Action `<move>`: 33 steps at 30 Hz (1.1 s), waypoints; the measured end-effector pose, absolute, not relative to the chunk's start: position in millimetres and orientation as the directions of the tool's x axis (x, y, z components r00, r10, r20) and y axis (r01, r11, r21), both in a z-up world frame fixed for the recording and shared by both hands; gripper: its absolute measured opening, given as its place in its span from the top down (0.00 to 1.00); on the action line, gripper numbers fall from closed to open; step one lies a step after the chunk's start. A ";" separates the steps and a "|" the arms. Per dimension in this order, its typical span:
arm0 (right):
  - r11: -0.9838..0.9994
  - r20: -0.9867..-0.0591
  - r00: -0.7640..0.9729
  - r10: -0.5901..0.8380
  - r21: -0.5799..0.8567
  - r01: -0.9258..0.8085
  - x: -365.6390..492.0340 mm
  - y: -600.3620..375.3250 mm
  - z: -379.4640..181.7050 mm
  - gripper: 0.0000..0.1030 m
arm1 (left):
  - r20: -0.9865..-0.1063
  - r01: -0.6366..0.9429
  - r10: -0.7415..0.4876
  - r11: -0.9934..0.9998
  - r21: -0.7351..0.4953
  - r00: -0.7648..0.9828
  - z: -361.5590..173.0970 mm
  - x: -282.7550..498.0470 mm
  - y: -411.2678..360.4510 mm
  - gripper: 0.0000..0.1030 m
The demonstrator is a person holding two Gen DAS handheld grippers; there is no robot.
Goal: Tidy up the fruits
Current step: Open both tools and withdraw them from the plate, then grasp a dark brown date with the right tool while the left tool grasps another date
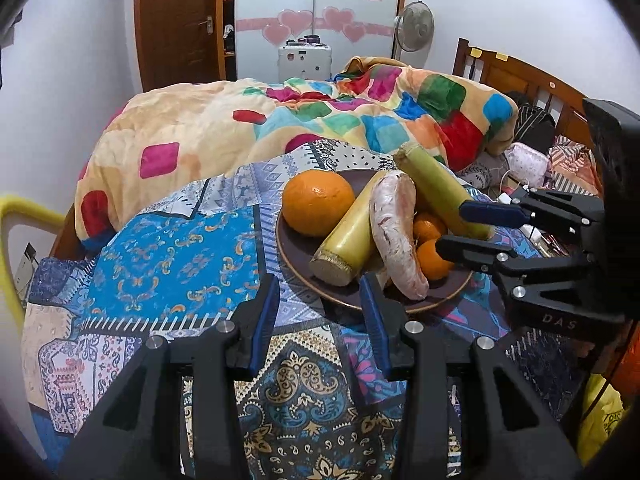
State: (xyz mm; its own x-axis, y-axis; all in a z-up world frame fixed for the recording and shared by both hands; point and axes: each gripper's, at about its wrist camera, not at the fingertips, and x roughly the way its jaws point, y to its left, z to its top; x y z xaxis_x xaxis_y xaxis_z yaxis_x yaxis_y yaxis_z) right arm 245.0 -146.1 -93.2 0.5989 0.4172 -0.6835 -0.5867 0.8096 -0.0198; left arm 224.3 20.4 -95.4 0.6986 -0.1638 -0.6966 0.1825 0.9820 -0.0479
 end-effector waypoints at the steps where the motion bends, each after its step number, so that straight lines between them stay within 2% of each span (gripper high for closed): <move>1: 0.812 -0.681 0.601 0.418 -0.017 -0.584 243.8 -146.8 -92.2 0.60 | -0.696 0.182 -0.164 0.982 -0.048 0.699 -95.0 222.6 19.9 0.60; 12: 0.837 -0.660 0.625 0.417 0.011 -0.547 212.3 -184.4 -75.2 0.60 | -0.697 0.199 -0.181 0.978 -0.055 0.694 -85.3 196.2 2.1 0.59; 15: 0.851 -0.670 0.621 0.406 0.031 -0.524 202.6 -198.1 -81.0 0.60 | -0.696 0.198 -0.183 0.978 -0.060 0.694 -84.9 185.2 -2.9 0.56; 27: 0.866 -0.747 0.552 0.370 0.061 -0.497 191.3 -214.8 -125.0 0.60 | -0.722 0.197 -0.183 0.978 -0.066 0.668 -103.4 159.4 -14.6 0.55; 28: 0.866 -0.749 0.551 0.369 0.060 -0.497 191.3 -215.1 -127.4 0.62 | -0.726 0.196 -0.183 0.978 -0.067 0.663 -105.7 159.7 -15.6 0.55; 30: 0.863 -0.758 0.535 0.373 0.071 -0.501 194.0 -213.8 -132.2 0.75 | -0.736 0.195 -0.183 0.978 -0.070 0.652 -110.2 160.4 -18.6 0.55; 33: 0.853 -0.761 0.521 0.386 0.080 -0.515 193.2 -212.1 -136.2 0.81 | -0.748 0.192 -0.180 0.979 -0.072 0.639 -115.4 162.2 -23.3 0.55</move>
